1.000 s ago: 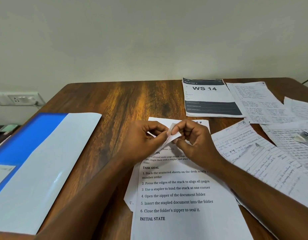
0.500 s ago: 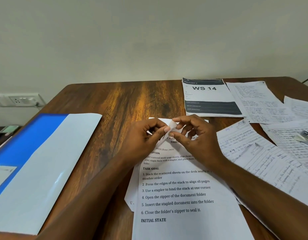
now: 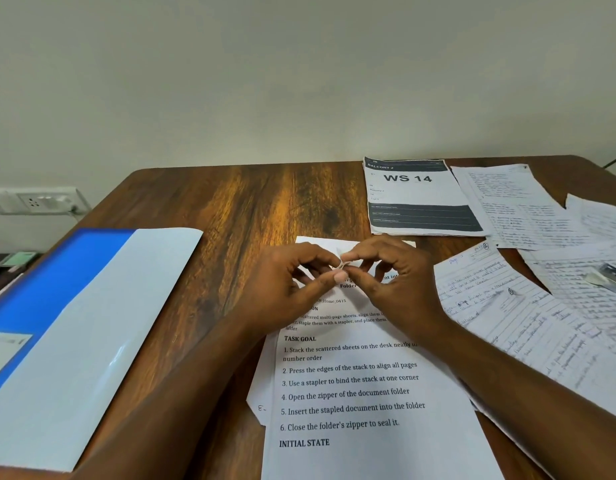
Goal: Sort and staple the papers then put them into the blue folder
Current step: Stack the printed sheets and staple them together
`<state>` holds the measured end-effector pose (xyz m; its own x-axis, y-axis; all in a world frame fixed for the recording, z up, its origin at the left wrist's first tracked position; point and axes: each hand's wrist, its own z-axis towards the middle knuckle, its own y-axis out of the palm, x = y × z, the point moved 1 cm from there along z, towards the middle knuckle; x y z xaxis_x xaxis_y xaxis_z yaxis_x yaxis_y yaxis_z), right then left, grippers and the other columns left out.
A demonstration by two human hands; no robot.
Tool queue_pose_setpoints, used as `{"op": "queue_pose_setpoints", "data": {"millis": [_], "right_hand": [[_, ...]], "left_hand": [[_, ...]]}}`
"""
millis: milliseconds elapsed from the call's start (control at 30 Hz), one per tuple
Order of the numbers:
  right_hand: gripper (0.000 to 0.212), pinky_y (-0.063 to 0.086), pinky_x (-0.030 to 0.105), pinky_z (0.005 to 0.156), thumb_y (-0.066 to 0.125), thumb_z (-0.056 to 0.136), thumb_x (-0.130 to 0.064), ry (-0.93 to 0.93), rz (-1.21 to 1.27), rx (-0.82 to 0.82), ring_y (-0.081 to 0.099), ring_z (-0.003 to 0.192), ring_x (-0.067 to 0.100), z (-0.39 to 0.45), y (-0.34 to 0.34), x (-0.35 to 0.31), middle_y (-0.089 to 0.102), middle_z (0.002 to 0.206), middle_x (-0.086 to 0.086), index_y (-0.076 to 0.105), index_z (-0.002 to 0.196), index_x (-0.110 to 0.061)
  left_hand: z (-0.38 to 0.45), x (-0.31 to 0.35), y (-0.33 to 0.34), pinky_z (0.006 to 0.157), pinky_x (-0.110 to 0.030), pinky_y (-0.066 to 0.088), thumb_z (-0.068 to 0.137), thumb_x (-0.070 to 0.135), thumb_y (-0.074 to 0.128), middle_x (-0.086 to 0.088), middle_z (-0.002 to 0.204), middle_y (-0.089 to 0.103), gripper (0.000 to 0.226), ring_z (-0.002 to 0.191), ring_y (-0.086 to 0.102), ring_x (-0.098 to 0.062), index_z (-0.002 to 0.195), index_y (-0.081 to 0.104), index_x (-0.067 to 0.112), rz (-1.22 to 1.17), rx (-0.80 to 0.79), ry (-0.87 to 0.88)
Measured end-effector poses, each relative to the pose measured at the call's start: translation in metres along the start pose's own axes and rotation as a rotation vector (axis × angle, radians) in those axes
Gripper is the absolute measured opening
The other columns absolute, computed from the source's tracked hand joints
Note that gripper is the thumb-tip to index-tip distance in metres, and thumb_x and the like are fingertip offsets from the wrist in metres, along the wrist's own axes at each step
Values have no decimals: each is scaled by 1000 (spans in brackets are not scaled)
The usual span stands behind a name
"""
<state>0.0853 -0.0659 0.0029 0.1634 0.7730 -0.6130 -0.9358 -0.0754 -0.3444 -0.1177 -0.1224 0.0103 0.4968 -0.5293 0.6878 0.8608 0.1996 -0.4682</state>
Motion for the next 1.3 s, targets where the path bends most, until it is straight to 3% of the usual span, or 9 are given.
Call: {"op": "queue_pose_setpoints", "data": {"millis": [300,467,600,733,867,933,1000,1133,1300], "right_hand": [[13,54,26,61,86,83,-7,10,-40,29,70,83,15,4,-8,2,75,100,-4,79,93,-13],[11,55,36,68,83,86,-11,22,-55,27,69,107,17,6,-11,3,76,115,-8,79,94,-15],[12,54,37,68,86,84,-12,50,-63,46,69,90,15,7,-10,0,77,97,-11,79,92,-18],[21,55,23,69,87,82,-11,114,-15,143,68,79,6,11,-14,-3,76,95,-13,78,99,-20],[26,63,41,79,85,86,-14,210,36,222,74,85,23,12,-22,6,78,100,-4,78,111,-18],[26,63,49,80,84,87,-16,240,17,224,74,87,25,12,-25,10,78,101,-3,78,112,-17],[36,64,47,83,85,86,-19,224,-20,177,74,95,20,11,-22,9,77,110,-3,74,120,-15],[72,63,32,83,89,78,-35,201,-102,27,66,118,10,11,-12,-7,63,137,-3,57,141,-18],[84,59,38,86,85,71,-64,81,-73,-452,60,123,10,0,3,-39,58,139,-12,57,141,-27]], "left_hand": [[1,-6,-4,68,-46,63,88,25,85,9,100,79,19,91,76,-17,105,80,18,46,-13,10],[-1,-1,0,69,-49,63,86,16,87,11,92,81,16,80,78,-13,98,82,24,-5,49,-9],[-2,0,1,69,-44,64,85,15,88,11,89,80,12,80,77,-11,95,82,18,21,45,-40],[-4,-2,-4,61,-24,56,86,21,87,13,86,78,13,73,75,-8,96,79,18,56,5,-146],[-8,-1,-8,56,-18,51,88,27,85,13,88,79,15,64,72,-4,99,77,19,62,-113,-325],[-8,1,-9,54,-27,55,90,28,84,7,86,80,14,66,76,-10,98,76,19,44,-117,-373],[-7,5,-10,53,-33,57,91,30,82,6,77,79,13,61,74,-13,97,75,22,76,-98,-394],[-2,9,-7,46,-15,40,93,22,79,17,51,63,13,43,60,0,100,72,14,57,24,-475],[0,0,-14,61,-36,62,94,26,76,-2,94,80,23,75,78,-14,113,67,18,66,106,-635]]}}
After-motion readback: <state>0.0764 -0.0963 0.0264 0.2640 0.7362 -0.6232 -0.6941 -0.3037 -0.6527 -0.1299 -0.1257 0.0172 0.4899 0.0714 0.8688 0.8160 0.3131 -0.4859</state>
